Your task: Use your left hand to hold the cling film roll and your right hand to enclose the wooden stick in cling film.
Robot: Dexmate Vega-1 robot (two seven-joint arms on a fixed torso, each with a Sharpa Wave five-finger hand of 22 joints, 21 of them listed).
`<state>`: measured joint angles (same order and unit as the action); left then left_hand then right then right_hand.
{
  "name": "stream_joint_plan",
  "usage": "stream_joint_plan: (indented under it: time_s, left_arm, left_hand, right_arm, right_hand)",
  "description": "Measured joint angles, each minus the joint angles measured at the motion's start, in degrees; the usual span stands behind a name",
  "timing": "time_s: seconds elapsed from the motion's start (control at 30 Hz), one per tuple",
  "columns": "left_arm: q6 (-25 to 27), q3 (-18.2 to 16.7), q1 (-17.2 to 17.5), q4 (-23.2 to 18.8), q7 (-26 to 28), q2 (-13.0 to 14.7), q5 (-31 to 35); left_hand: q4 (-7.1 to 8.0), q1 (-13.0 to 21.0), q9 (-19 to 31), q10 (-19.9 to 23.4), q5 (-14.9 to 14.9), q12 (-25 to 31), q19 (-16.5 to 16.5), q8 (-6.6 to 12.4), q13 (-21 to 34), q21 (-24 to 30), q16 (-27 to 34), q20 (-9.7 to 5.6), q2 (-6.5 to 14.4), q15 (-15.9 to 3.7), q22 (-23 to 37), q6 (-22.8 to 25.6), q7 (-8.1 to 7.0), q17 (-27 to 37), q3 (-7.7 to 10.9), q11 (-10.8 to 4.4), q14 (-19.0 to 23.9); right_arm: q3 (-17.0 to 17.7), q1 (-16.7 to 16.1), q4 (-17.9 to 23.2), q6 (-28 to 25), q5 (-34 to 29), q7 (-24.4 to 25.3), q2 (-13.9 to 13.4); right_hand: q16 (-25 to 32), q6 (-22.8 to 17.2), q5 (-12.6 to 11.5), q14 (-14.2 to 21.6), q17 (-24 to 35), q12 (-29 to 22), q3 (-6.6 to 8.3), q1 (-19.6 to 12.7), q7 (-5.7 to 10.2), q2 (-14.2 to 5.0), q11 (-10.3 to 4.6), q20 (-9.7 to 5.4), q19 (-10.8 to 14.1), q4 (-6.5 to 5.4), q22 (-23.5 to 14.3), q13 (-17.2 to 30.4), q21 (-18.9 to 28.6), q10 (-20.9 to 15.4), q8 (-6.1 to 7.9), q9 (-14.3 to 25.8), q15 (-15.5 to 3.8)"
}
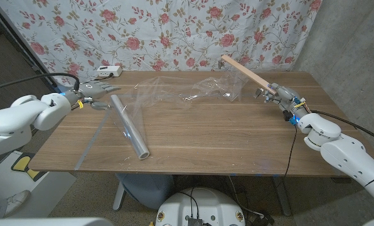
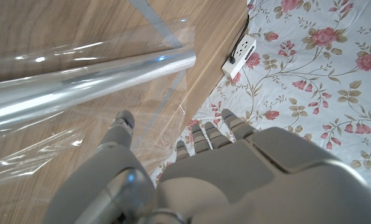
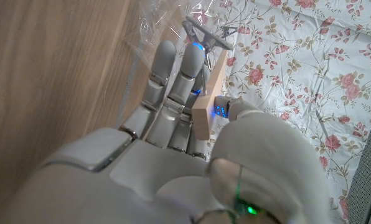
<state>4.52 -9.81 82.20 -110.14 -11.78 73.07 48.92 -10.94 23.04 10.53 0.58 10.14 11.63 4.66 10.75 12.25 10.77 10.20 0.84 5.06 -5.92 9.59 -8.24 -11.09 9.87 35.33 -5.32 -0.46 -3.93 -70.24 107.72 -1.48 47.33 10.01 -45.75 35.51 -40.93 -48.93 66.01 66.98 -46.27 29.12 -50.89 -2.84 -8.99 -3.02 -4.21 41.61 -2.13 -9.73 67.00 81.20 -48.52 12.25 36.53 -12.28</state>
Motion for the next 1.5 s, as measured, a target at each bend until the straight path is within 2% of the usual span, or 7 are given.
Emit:
stream_joint_plan:
  time_s: [0.4, 0.43, 0.67, 0.73, 1.23, 1.47, 1.5]
  left_arm:
    - [2.41, 2.67, -0.44, -0.22, 0.08, 2.12, 3.35]
    - [2.51, 4.24, -1.23, -0.33, 0.09, 2.82, 3.56]
    - [3.95, 7.72, -3.26, -0.4, 0.44, 4.21, 3.89]
    - [4.17, 9.4, -4.45, -0.39, 0.5, 5.0, 3.5]
    - [6.17, 16.59, -9.21, 0.01, 1.54, 9.32, 0.77]
    - [7.69, 19.03, -10.89, 0.05, 2.44, 10.34, 0.78]
    - [7.78, 20.53, -12.03, 0.06, 2.45, 10.72, 0.8]
  left_hand:
    - [-0.12, 2.23, 0.0, -0.4, 0.0, 0.0, -0.49, 0.0, 0.0, 0.0, 0.0, -0.13, -0.88, 0.19, 0.0, -0.79, -0.16, 0.01, 0.71, -0.2, -0.38]
    - [-0.12, 2.33, 0.0, -0.39, 0.0, 0.0, -0.49, 0.0, 0.0, 0.0, 0.0, -0.13, -0.98, 0.19, 0.0, -0.81, -0.14, 0.01, 0.71, -0.2, -0.38]
    - [-0.12, 3.56, 0.0, -0.71, 0.0, 0.0, -0.47, 0.29, 0.01, 0.0, 0.0, -0.08, -2.22, 0.19, 0.1, -1.09, 0.14, 0.01, 0.71, -0.52, -0.38]
    - [-0.12, 3.75, 0.0, -0.71, 0.0, 0.0, -0.47, 0.32, 0.01, 0.0, 0.0, 0.5, -2.41, 0.19, 0.17, -1.09, 0.14, 0.01, 0.71, -0.52, -0.37]
    - [-0.12, 6.76, 0.0, -0.95, 0.0, 0.0, 0.89, 0.32, 0.01, 0.28, 0.0, 1.85, -3.47, 0.45, 0.16, -1.09, 0.14, 0.02, 0.7, -0.77, -0.11]
    - [-0.12, 7.92, 0.0, -1.01, 0.24, 0.01, 1.09, 0.78, 0.01, 0.28, 0.46, 1.61, -4.01, 0.5, 0.16, -1.24, 0.29, 0.02, 0.7, -0.83, 0.37]
    - [-0.12, 8.39, 0.0, -1.01, 0.27, 0.01, 1.09, 0.78, 0.01, 0.28, 0.45, 1.62, -4.28, 0.5, 0.16, -1.31, 0.36, 0.02, 0.7, -0.83, 0.38]
  right_arm:
    - [-1.04, 1.21, -0.88, -0.2, -0.22, -0.02, 0.35]
    - [-1.04, 1.22, -0.88, -0.2, -0.22, -0.02, 0.35]
    - [-1.21, 1.32, -1.0, -0.21, -0.3, -0.01, 0.39]
    - [-1.22, 1.3, -1.0, -0.21, -0.3, 0.05, 0.39]
    - [-1.26, 0.91, -0.85, -0.22, -0.33, 0.68, 0.4]
    - [-1.46, 0.92, -0.8, -0.25, -0.4, 0.78, 0.46]
    - [-1.47, 0.93, -0.8, -0.3, -0.44, 0.83, 0.46]
  right_hand:
    - [0.0, 0.0, 0.04, 0.04, 0.01, 0.01, 0.0, 0.0, 0.0, 0.0, 0.0, 0.0, 0.0, 0.0, 0.0, 0.04, 0.0, 0.0, -0.11, 0.0, 0.05]
    - [0.0, 0.0, 0.04, 0.04, 0.01, 0.01, 0.0, 0.0, 0.0, 0.0, 0.0, 0.0, 0.0, 0.0, 0.0, 0.05, 0.0, 0.0, -0.12, 0.0, 0.05]
    - [0.0, 0.0, -0.02, 0.0, 0.01, 0.04, 0.0, 0.0, 0.0, 0.0, 0.0, 0.0, 0.0, 0.0, 0.0, 0.08, 0.0, 0.0, -0.24, 0.0, 0.02]
    - [0.0, 0.0, -0.02, -0.04, 0.01, 0.09, 0.0, 0.0, 0.0, 0.0, 0.0, 0.0, 0.0, 0.0, 0.0, 0.09, 0.0, 0.0, -0.27, 0.0, -0.04]
    - [0.01, 0.0, -0.02, -0.02, 0.01, -0.06, 0.0, 0.0, 0.0, 0.0, 0.0, 0.0, 0.0, 0.0, 0.0, 0.24, 0.0, 0.0, -0.28, -0.01, -0.02]
    - [0.01, 0.0, 0.0, -0.01, -0.02, -0.05, 0.0, 0.0, 0.0, 0.0, 0.0, 0.0, 0.0, 0.0, 0.0, 0.25, 0.0, 0.0, -0.15, -0.03, 0.0]
    - [0.01, 0.0, 0.0, 0.02, 0.0, -0.05, 0.0, 0.0, 0.0, 0.0, 0.0, 0.0, 0.0, 0.0, 0.0, 0.25, 0.0, 0.0, -0.15, -0.03, 0.03]
